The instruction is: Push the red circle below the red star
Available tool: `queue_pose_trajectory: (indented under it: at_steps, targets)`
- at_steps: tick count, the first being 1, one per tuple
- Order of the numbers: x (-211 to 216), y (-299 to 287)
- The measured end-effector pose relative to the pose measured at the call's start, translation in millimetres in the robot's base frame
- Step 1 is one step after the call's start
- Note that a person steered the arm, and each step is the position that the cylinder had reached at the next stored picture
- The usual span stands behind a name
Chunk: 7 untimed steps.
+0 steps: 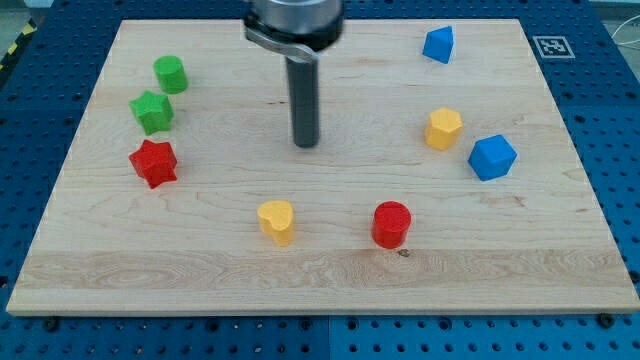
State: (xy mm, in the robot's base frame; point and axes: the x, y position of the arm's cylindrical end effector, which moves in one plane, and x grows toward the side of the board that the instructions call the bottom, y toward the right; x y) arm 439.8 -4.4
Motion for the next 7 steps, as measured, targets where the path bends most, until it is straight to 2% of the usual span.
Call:
queue_pose_trajectory:
  at_steps: [2, 4, 5, 7]
  targets:
    - [68, 60]
    - [90, 121]
    - [107, 116]
    - [115, 82]
